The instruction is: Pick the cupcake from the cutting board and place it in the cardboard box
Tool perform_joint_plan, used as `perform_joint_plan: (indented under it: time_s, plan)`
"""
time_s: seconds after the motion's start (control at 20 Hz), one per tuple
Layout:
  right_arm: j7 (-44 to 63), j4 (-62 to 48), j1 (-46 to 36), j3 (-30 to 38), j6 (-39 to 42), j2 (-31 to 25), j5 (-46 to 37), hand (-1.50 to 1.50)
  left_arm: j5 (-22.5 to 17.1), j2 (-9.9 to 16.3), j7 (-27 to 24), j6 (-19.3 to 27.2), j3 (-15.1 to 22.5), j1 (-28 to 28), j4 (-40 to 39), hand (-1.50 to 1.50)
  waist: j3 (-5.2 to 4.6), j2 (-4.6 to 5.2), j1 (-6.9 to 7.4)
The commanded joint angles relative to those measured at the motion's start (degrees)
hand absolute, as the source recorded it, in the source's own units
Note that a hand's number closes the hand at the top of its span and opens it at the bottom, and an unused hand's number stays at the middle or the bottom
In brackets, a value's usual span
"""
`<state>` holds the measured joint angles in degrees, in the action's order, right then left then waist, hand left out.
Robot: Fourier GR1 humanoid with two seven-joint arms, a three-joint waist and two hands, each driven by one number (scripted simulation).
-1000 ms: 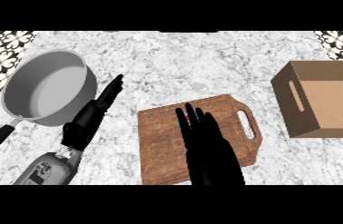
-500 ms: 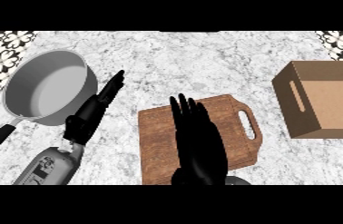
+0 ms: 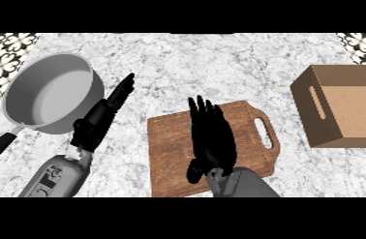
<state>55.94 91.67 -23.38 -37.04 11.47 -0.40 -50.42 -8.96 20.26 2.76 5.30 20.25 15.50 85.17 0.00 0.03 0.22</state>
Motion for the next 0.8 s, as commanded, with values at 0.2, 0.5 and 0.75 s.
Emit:
perform_joint_plan:
  time_s: [0.2,0.5,0.75]
  plan:
    - [0.50,-4.54,-1.67,-0.57,-3.22,0.39,-0.59,-1.50,4.90,-4.32,-1.60,-3.10,-2.74,-2.03,-1.17,0.00,0.00,-0.03,-0.03]
    - [-3.88,-12.56,-4.47,1.78,-4.00,0.39,2.16,-1.50,3.73,-1.80,5.58,-5.71,-6.14,-2.06,7.13,0.00,0.02,-0.04,0.41]
    - [2.95,-9.95,-5.19,-2.86,-2.86,0.40,4.46,-1.50,8.29,-6.62,-0.99,-5.69,-4.87,-5.52,2.77,0.00,0.00,-0.04,0.19]
